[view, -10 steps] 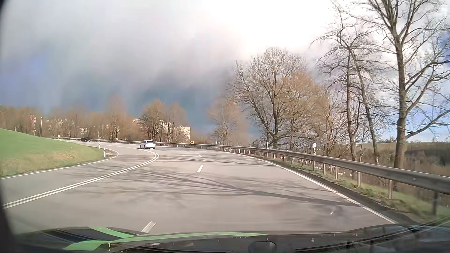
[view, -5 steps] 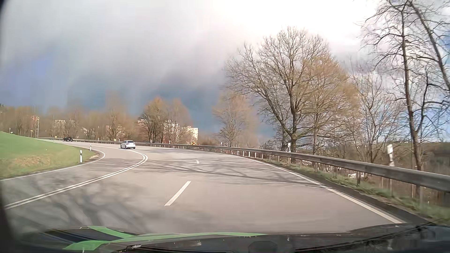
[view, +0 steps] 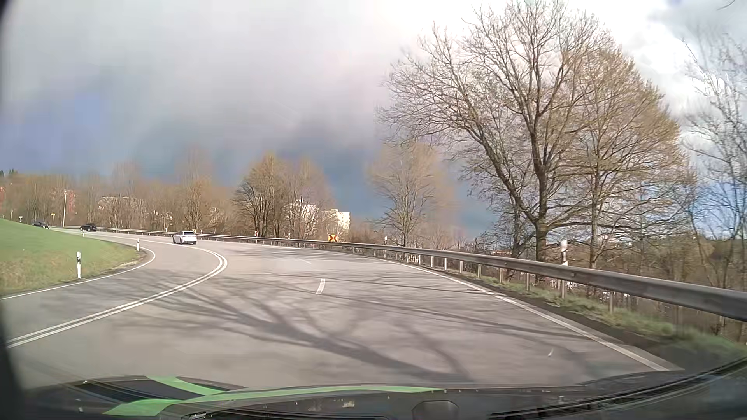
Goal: Follow the waypoints while adhering to traffic rules and regulations
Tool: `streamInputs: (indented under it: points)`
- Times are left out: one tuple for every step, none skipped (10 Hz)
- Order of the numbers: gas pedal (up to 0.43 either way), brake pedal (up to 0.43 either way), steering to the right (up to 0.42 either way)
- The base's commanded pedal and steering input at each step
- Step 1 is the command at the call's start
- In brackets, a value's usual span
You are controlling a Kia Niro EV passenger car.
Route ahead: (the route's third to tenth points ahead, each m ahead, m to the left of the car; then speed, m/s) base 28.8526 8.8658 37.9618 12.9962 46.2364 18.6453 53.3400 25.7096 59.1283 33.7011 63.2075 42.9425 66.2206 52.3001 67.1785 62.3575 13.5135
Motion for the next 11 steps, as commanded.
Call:
streamInputs:
  points:
    - [0.130, 0.000, -0.049]
    - [0.130, 0.000, -0.049]
    - [0.130, 0.000, -0.050]
    - [0.130, 0.000, -0.052]
    - [0.130, 0.000, -0.055]
    - [0.130, 0.000, -0.056]
    - [0.130, 0.000, -0.058]
    - [0.130, 0.000, -0.059]
    - [0.130, 0.000, -0.060]
    - [0.138, 0.000, -0.061]
    - [0.138, 0.000, -0.062]
